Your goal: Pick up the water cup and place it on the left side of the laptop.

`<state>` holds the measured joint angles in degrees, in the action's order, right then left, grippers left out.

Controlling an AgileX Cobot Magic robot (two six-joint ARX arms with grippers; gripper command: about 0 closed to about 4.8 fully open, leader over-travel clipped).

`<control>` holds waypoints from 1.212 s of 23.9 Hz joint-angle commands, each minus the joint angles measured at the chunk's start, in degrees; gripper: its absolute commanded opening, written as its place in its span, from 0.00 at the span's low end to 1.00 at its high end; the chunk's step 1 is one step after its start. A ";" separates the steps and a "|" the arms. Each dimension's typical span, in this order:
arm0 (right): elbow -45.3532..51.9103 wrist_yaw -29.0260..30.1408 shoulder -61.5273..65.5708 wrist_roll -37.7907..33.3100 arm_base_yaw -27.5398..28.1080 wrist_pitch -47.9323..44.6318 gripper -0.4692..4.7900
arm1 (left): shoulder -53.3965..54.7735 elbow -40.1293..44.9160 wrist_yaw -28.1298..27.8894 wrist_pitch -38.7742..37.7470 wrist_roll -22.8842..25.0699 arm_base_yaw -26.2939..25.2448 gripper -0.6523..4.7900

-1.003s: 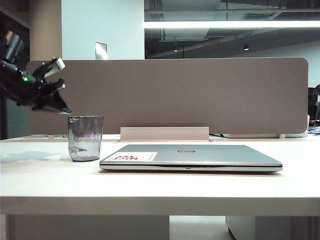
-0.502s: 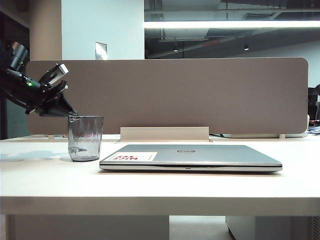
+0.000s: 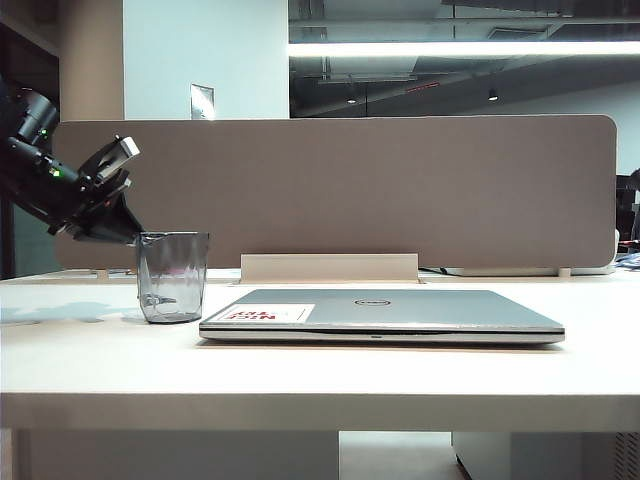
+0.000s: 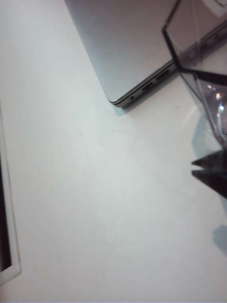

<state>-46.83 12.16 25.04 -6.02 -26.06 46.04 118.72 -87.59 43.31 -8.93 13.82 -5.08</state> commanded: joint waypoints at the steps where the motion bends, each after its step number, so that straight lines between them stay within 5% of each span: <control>1: -0.07 -0.02 0.04 0.02 -0.04 -0.39 0.08 | -0.28 -0.22 0.42 -2.93 1.03 -0.02 0.11; 15: -0.07 -0.02 0.04 0.07 -0.04 -0.39 0.08 | -4.31 -0.20 0.39 -9.90 1.20 -0.02 0.11; 29: -0.07 0.00 0.02 0.04 -0.04 0.39 0.08 | -4.61 -0.17 -4.61 -6.82 3.32 2.93 0.11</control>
<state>-46.83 12.19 25.04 -6.02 -26.06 46.63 114.28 -87.59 39.27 -16.14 15.92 -2.28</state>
